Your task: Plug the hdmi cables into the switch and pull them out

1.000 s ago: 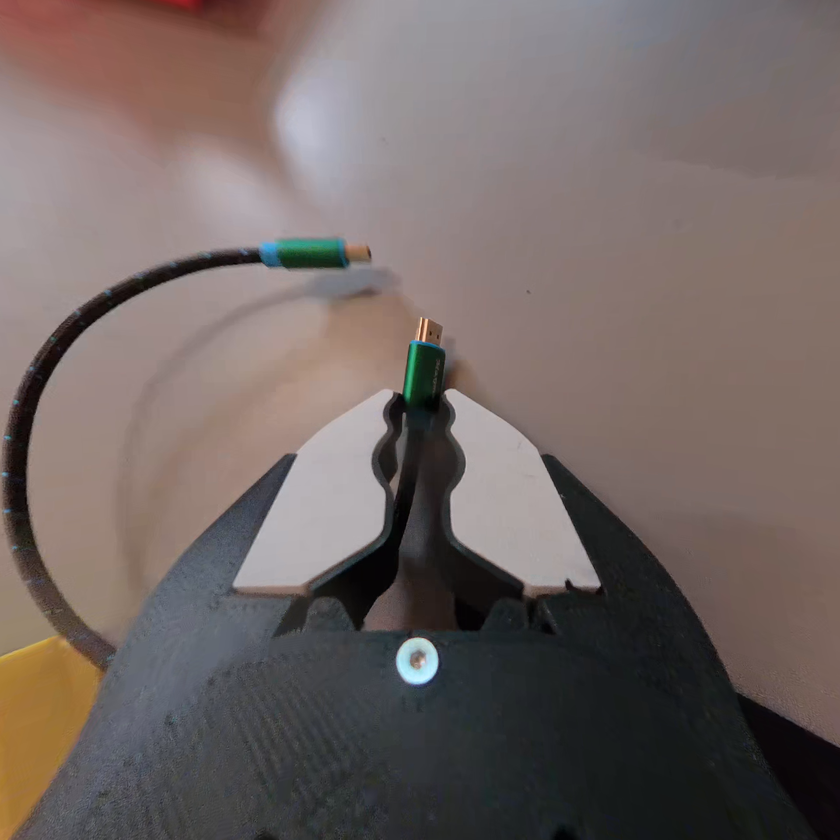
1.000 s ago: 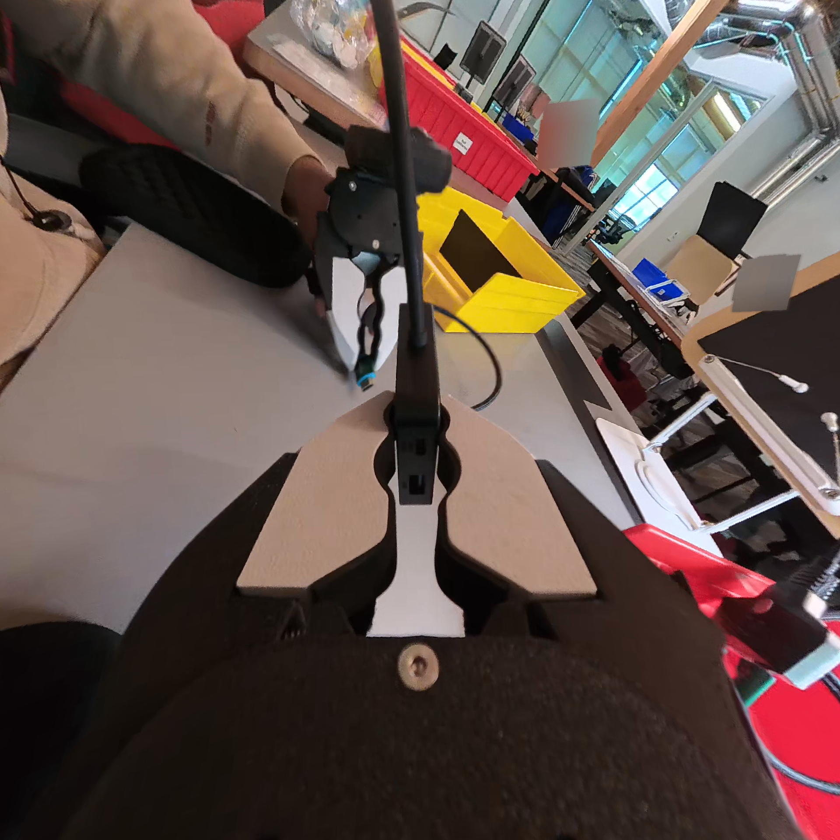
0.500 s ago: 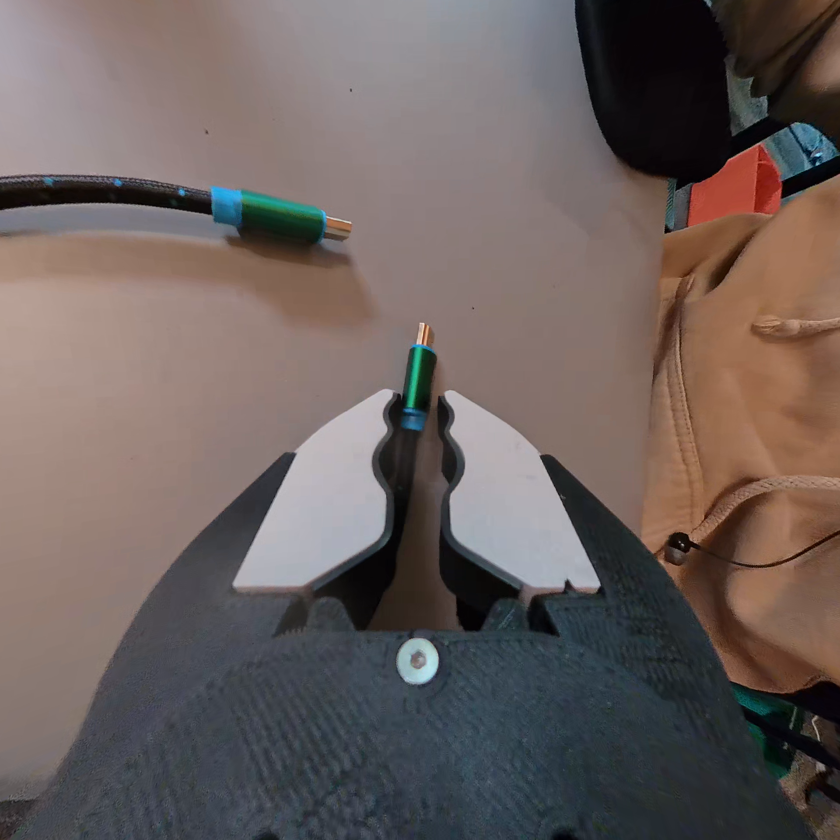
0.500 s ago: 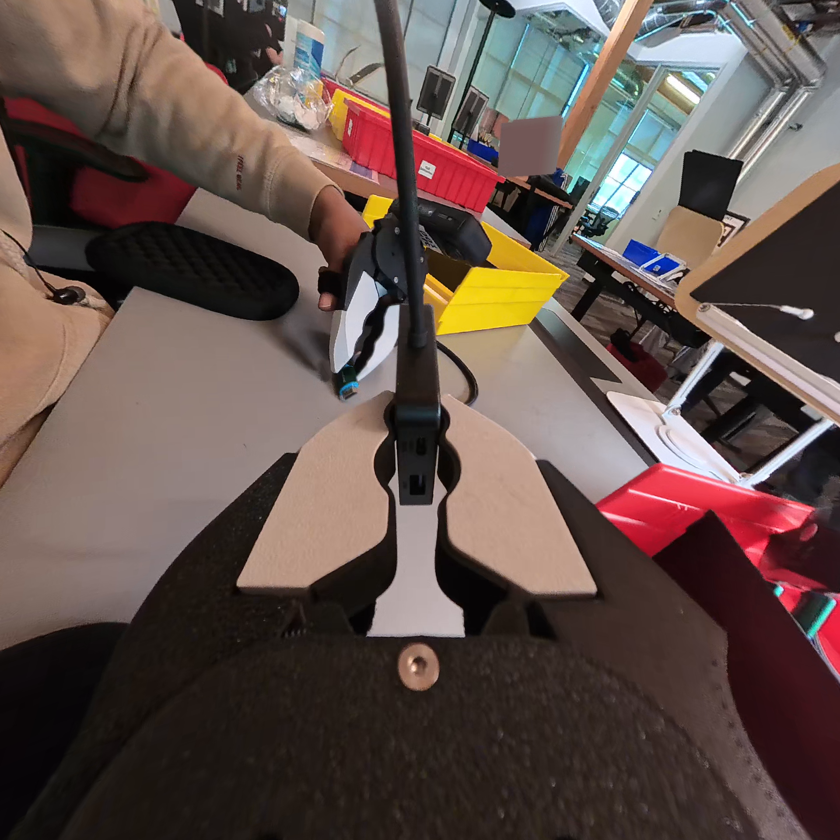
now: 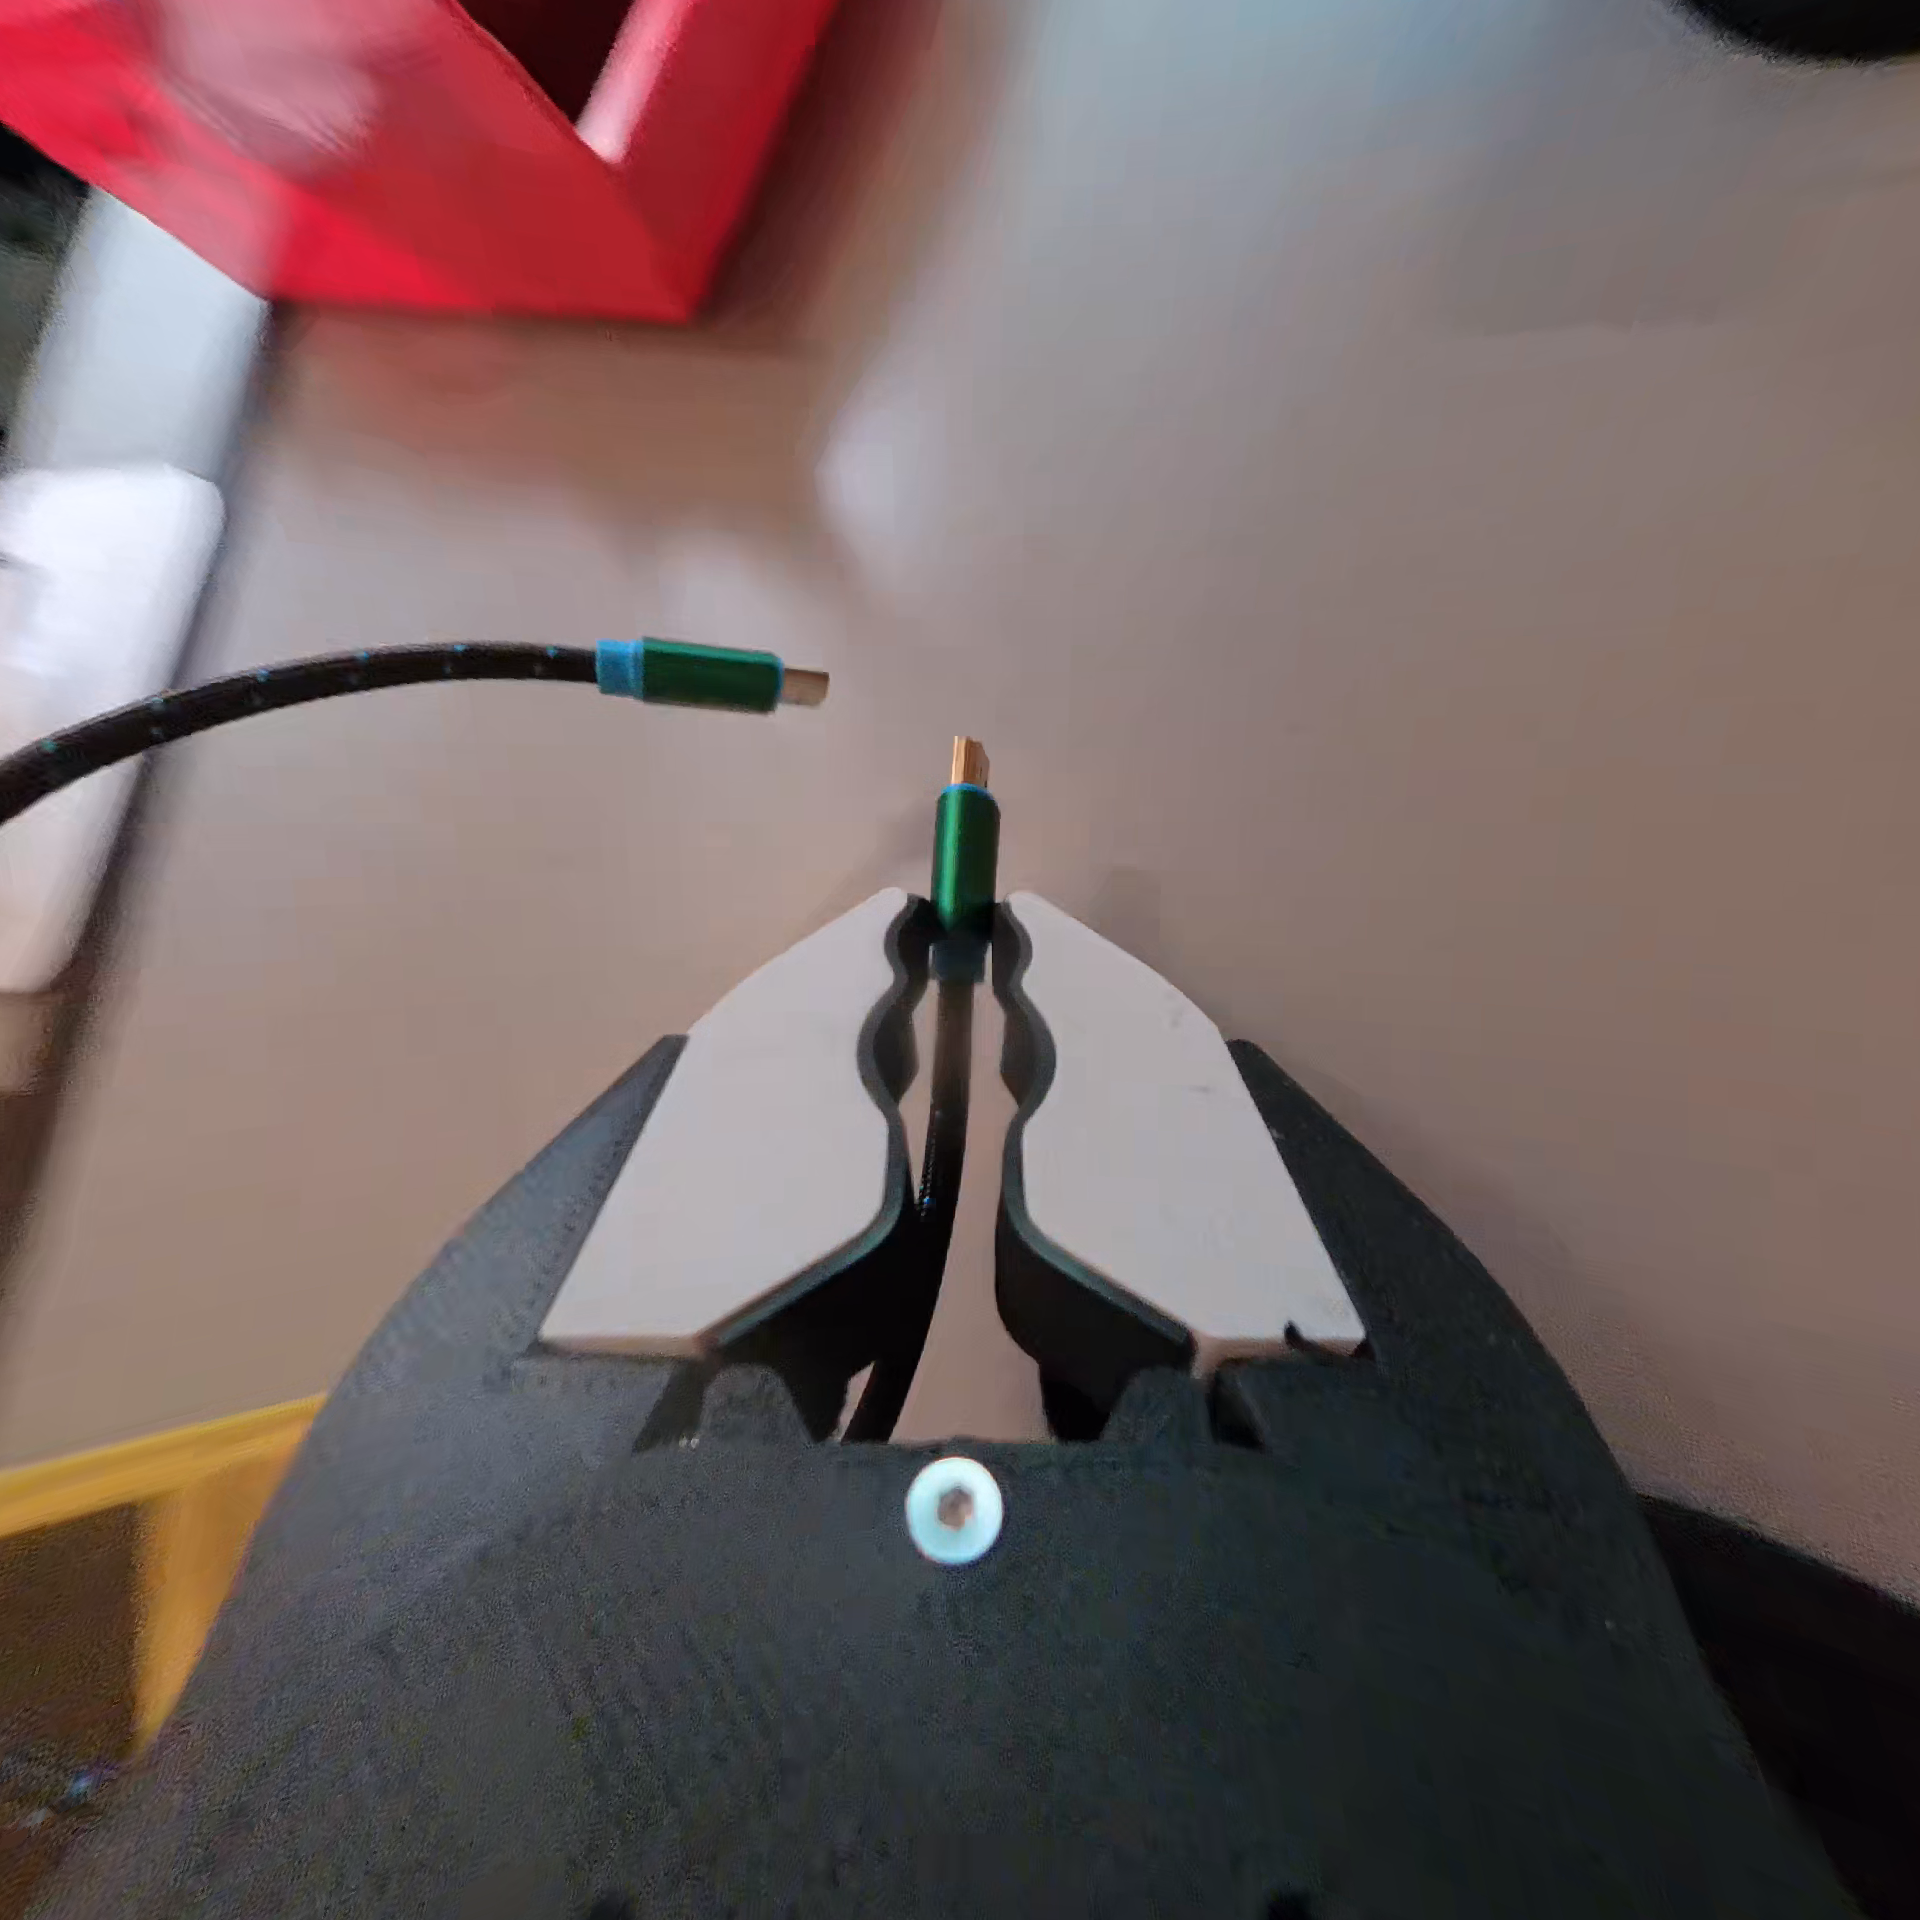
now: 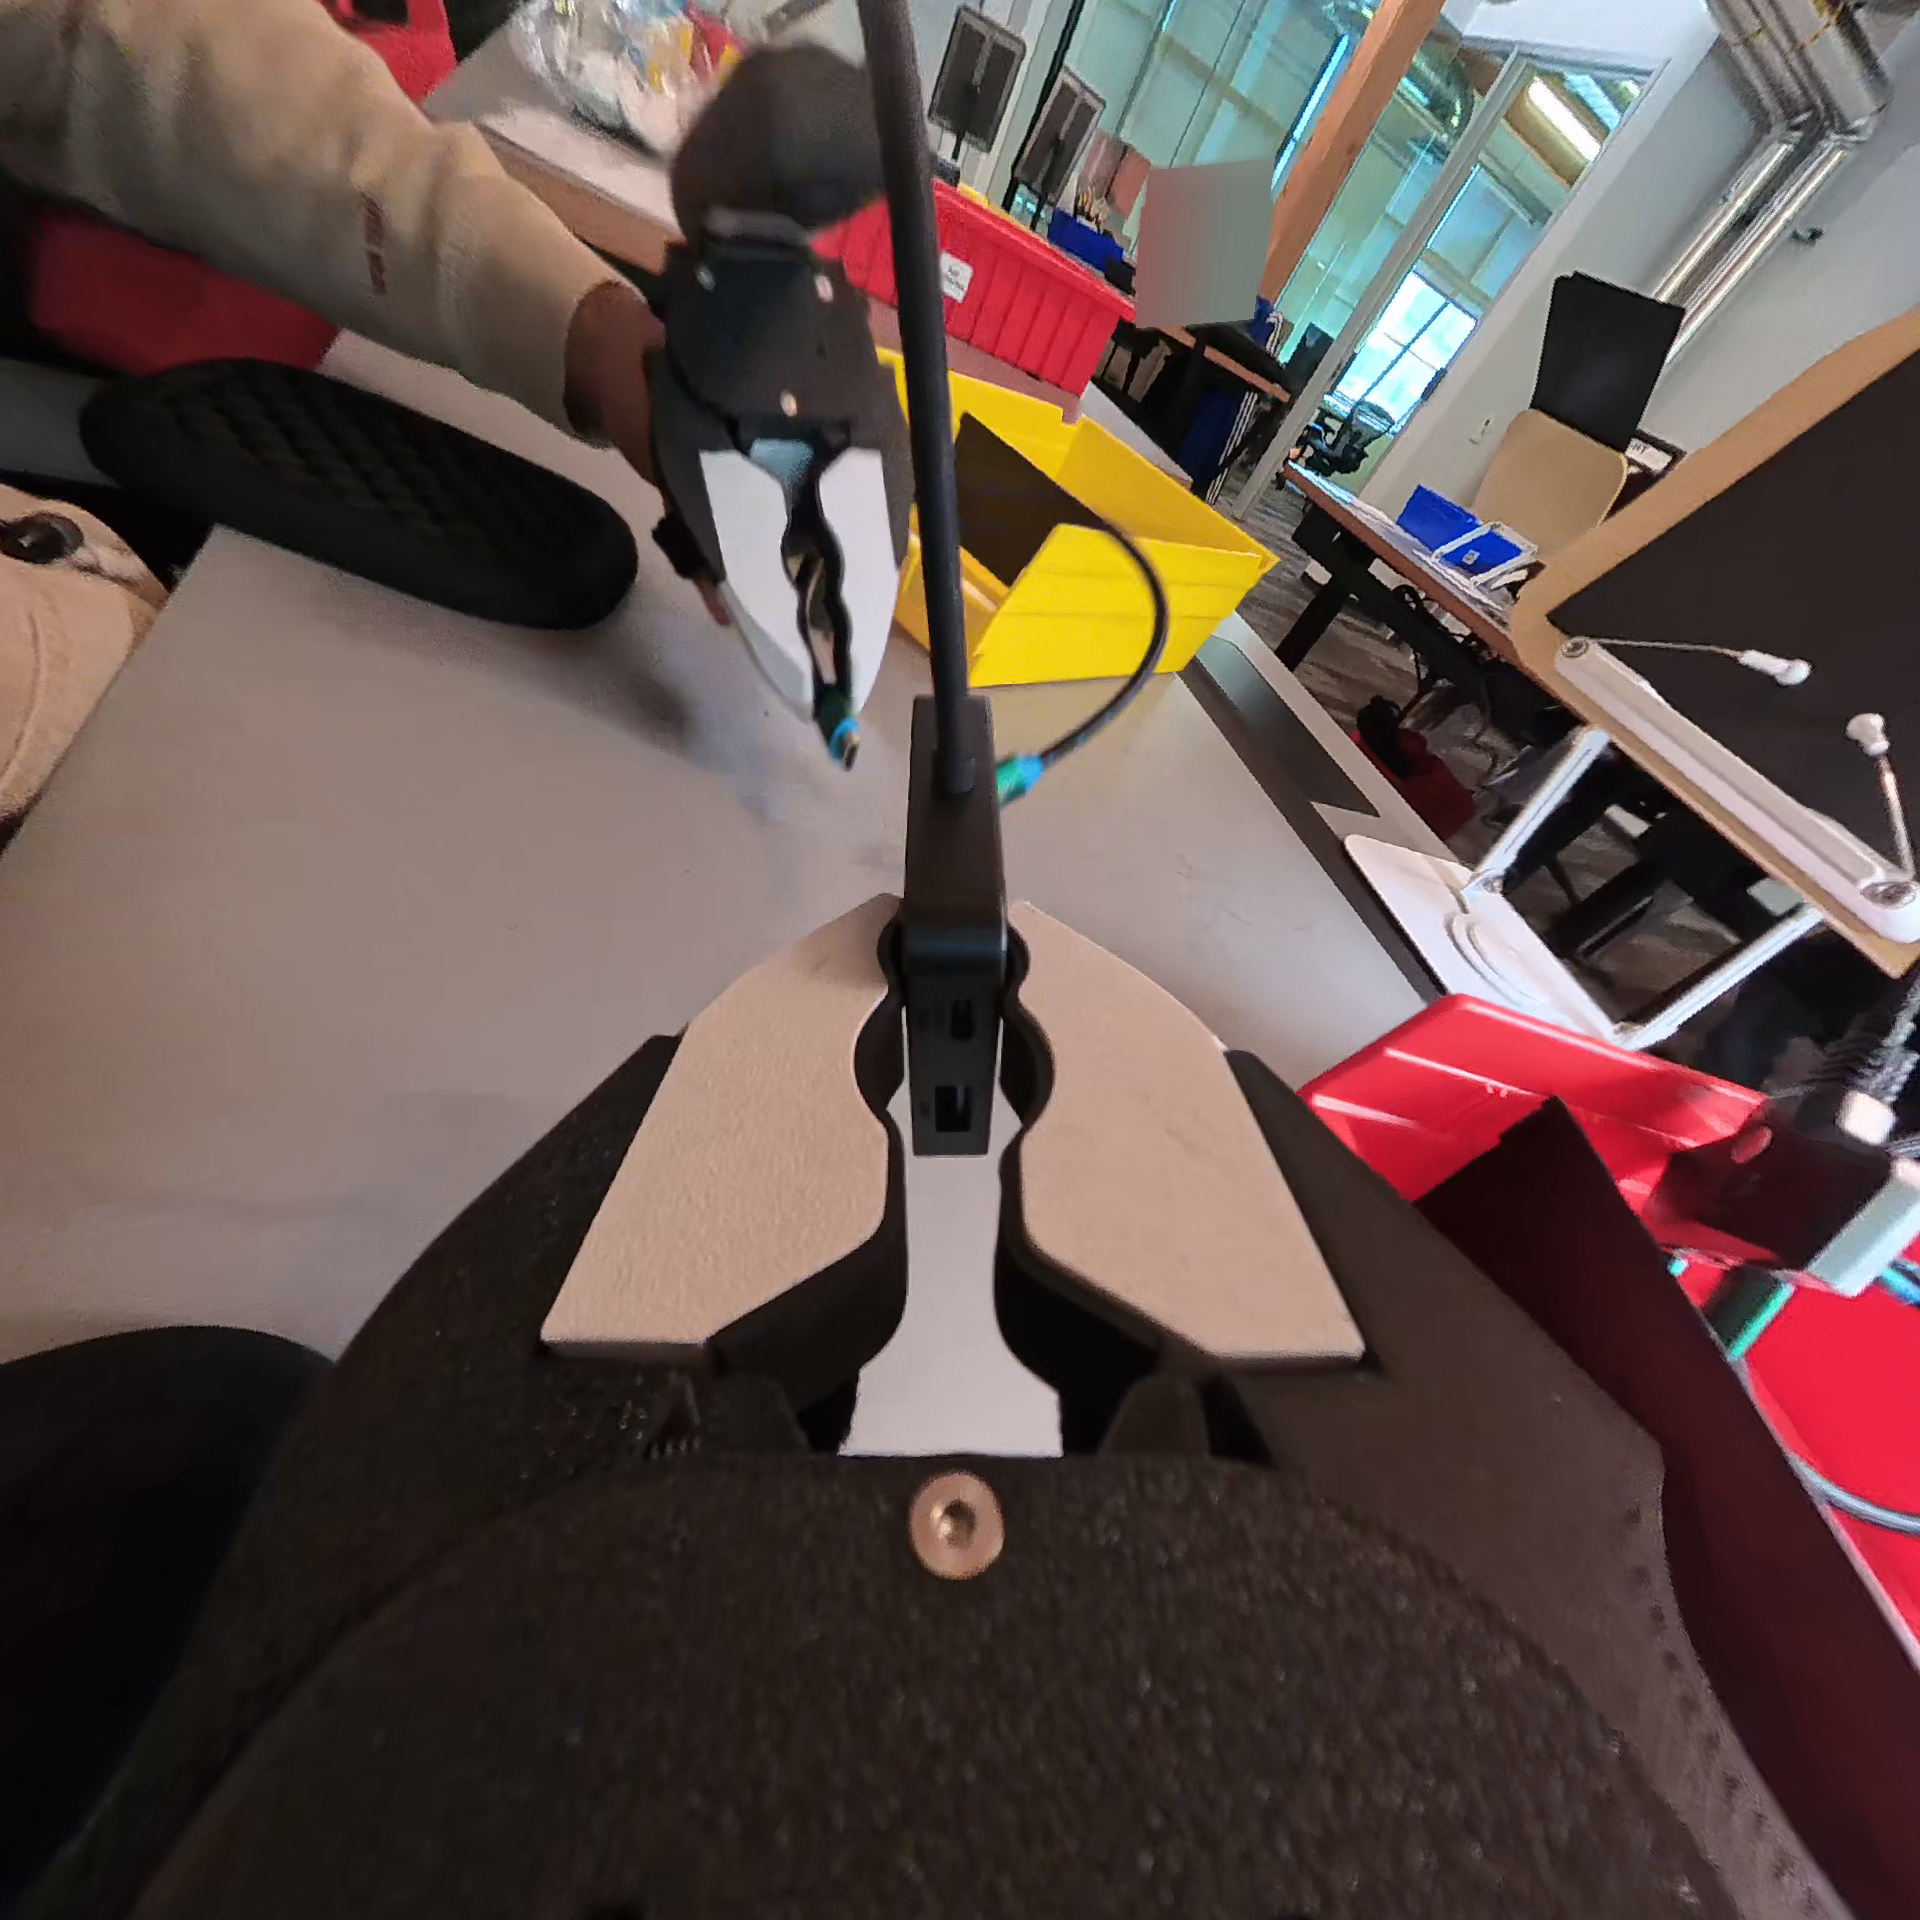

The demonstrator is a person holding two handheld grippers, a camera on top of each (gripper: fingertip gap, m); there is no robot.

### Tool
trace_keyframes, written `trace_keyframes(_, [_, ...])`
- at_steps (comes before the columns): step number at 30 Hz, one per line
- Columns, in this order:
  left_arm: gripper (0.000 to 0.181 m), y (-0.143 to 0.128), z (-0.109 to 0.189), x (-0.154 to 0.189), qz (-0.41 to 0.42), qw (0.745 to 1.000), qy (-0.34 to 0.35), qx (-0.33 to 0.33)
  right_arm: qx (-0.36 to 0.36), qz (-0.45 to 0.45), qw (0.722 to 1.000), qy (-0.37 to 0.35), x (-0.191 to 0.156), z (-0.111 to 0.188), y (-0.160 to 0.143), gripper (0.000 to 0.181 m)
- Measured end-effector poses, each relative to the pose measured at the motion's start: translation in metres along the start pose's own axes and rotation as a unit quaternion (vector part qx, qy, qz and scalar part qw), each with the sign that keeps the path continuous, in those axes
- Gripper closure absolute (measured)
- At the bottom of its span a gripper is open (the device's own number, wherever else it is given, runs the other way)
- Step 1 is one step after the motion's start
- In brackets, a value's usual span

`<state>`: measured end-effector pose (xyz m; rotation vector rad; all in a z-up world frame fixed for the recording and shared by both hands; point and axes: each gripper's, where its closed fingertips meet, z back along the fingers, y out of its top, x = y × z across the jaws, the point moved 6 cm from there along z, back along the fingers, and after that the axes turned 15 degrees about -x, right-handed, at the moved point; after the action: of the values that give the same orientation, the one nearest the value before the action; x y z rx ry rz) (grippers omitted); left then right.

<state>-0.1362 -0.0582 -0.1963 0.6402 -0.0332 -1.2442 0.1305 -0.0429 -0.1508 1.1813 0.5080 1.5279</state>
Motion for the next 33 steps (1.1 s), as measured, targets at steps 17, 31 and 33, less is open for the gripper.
trace_keyframes(17, [0.17,0.018,0.038,0.021,-0.215,0.897,0.375,0.092,-0.056,0.329,0.936,-0.108,-0.03,-0.038,0.041,0.168])
trace_keyframes(31, [0.169,0.043,0.045,0.033,-0.257,0.865,0.419,0.097,-0.017,0.372,0.916,-0.15,-0.04,-0.069,0.065,0.168])
trace_keyframes(33, [0.169,0.044,0.044,0.034,-0.263,0.862,0.423,0.091,-0.013,0.375,0.913,-0.162,-0.041,-0.071,0.067,0.168])
